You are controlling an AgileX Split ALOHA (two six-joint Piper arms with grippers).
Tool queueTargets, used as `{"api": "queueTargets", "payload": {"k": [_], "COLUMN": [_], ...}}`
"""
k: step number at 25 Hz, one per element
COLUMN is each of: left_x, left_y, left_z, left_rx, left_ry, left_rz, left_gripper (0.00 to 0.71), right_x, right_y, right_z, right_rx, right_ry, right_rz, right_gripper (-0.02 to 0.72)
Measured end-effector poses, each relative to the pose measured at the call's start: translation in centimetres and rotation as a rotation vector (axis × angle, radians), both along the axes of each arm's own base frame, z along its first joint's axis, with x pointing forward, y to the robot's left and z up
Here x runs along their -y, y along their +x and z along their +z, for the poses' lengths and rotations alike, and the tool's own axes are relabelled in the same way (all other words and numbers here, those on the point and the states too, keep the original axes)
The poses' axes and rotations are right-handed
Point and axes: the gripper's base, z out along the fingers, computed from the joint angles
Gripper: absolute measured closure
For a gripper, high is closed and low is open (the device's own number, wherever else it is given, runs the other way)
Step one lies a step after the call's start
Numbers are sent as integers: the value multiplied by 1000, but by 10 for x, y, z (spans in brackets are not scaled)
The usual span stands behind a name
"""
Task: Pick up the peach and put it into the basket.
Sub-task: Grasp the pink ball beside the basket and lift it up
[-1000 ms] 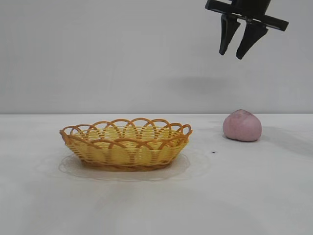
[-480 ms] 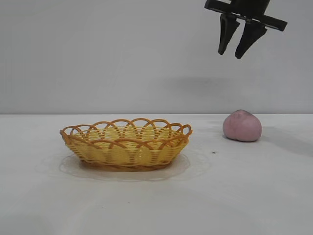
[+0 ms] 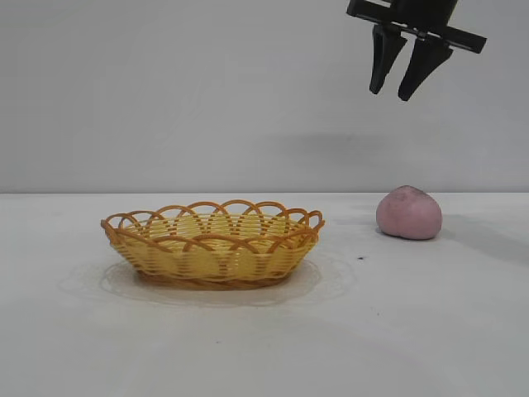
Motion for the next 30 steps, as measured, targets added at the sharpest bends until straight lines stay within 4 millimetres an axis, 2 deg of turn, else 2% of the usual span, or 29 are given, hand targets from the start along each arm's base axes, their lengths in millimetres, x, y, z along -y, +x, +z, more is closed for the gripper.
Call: {"api": "queueTargets", "payload": {"k": [5,19,21,26,30], "left_x": [1,3,3,3,3], "left_y": [-11,-12,-12,-11,-11], "left_z": [-6,-5,-5,-5,-5], "left_rx": [123,147,148,150,150], "left_ry": [-19,-23,-23,-23,-23], "left_rz": [-17,-49,-49,-49,-49], "left_gripper": [351,351,351,351,351], "right_x": [0,8,1,-24,-24], "right_y": [-1,-3,-2,-6,-15], "right_z": [-1,-5,-12,-46,-67], "right_rx": [-11,-43,-59,-136,-202], "right_ry": [-9,-108,-115,-151,-191], "right_rz": [6,-34,-30,27,44], "right_gripper": [400,400,400,400,400]}}
